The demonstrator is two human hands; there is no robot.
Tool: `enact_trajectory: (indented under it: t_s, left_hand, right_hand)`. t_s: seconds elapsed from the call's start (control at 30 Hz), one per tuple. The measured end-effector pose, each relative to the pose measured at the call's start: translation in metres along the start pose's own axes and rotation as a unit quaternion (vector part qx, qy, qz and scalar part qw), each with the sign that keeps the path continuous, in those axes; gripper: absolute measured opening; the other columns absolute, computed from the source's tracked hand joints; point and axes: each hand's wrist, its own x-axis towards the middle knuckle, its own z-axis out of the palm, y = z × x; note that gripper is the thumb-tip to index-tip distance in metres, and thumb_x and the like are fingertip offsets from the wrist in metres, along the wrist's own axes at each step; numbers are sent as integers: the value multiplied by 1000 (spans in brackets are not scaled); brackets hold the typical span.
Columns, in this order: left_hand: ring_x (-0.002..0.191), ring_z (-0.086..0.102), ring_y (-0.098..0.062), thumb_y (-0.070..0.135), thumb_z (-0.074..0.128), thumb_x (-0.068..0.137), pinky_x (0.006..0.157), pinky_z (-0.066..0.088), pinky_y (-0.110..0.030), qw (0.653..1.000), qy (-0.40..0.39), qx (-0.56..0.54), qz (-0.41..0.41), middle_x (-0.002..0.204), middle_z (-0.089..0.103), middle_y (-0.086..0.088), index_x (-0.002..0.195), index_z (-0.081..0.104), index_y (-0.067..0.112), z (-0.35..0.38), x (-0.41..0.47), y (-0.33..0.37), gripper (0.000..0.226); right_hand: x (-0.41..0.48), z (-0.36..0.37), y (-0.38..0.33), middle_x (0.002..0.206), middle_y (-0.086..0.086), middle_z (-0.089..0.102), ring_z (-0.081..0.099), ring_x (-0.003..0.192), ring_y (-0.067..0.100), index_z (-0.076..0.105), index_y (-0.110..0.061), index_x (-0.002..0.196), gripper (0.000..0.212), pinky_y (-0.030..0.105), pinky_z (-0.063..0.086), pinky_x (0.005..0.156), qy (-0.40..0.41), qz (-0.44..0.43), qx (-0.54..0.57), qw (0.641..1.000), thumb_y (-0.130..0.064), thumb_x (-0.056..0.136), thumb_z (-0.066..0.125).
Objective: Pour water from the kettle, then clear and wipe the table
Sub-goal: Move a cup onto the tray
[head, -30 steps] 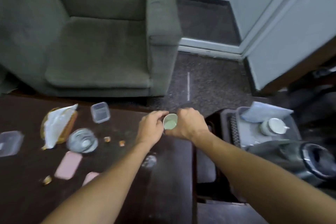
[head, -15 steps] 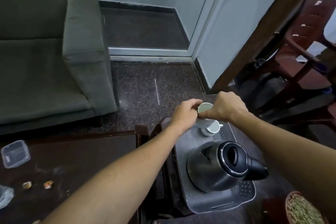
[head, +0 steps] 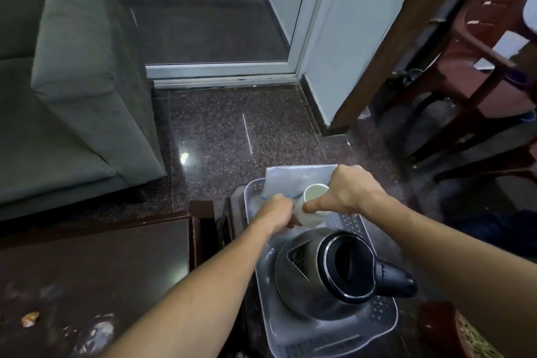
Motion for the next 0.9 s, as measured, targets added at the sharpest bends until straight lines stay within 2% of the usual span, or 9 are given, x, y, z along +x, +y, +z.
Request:
enact_trajectory:
  t_s: [0.07, 0.2, 0.33, 0.47, 0.6, 0.7, 0.77, 0.83, 0.9]
  left_hand:
    - [96, 73, -39, 30, 41, 90, 88, 58, -49, 999, -4, -37, -5, 97, 78, -19, 80, 64, 15, 4, 6, 2, 30]
    - [64, 49, -22, 43, 37, 89, 68, 40, -33, 995, -19, -94, 1, 60, 59, 2, 66, 53, 21, 10, 7, 11, 35]
    - [57, 55, -13, 54, 31, 105, 54, 42, -25, 988, -52, -148, -2, 67, 67, -1, 82, 65, 19, 16, 11, 17, 54]
    - [42, 62, -5, 63, 29, 104, 38, 40, -10, 975, -72, -211, -11, 57, 70, 2, 92, 70, 20, 19, 16, 13, 61]
    - [65, 73, -12, 72, 29, 99, 50, 50, -15, 971, -88, -220, -14, 83, 79, -5, 103, 75, 24, 21, 20, 8, 66]
    - [77, 75, -17, 76, 28, 97, 55, 54, -16, 970, -93, -223, -6, 95, 80, -9, 106, 75, 28, 22, 21, 8, 68]
    - [95, 76, -24, 75, 29, 98, 68, 57, -24, 969, -90, -229, 3, 107, 79, -12, 120, 74, 26, 21, 22, 9, 71]
    - [107, 74, -28, 75, 28, 98, 77, 57, -30, 972, -87, -215, 19, 114, 78, -12, 126, 72, 26, 21, 24, 8, 71]
    - [100, 76, -21, 75, 25, 98, 71, 56, -24, 976, -88, -195, 32, 108, 80, -7, 123, 73, 31, 21, 25, 6, 70]
  right_hand:
    - [2, 2, 2, 76, -1, 61, 62, 68, 21, 68, -16, 86, 79, 29, 49, 56, -10, -1, 4, 1000, -80, 42, 80]
    - [3, 4, 5, 78, 1, 72, 69, 61, 21, 71, -18, 89, 75, 35, 64, 70, -35, -4, 10, 999, -77, 44, 81]
    - [3, 3, 6, 64, 0, 71, 67, 46, 14, 70, -15, 80, 69, 29, 62, 60, -42, 10, 14, 999, -73, 45, 82]
    - [5, 7, 1, 67, -1, 65, 64, 56, 16, 65, -16, 81, 70, 26, 51, 51, -37, 8, -3, 999, -72, 42, 81]
    - [6, 8, 2, 46, -4, 58, 59, 34, 7, 63, -18, 69, 67, 20, 35, 39, -37, 18, -9, 999, -76, 39, 78]
    - [9, 8, 2, 35, -5, 54, 56, 29, 6, 64, -18, 65, 67, 20, 35, 37, -45, 11, -9, 999, -78, 36, 73]
    - [11, 7, 1, 26, -6, 49, 53, 24, 5, 64, -17, 64, 67, 20, 36, 37, -56, 9, -3, 998, -77, 36, 71]
    - [12, 8, -2, 25, -7, 48, 54, 25, 6, 63, -16, 61, 65, 20, 36, 38, -64, 9, -6, 998, -76, 37, 72]
    - [13, 11, -4, 34, -4, 56, 57, 28, 8, 63, -15, 61, 60, 20, 37, 39, -65, 16, -7, 998, -70, 41, 76]
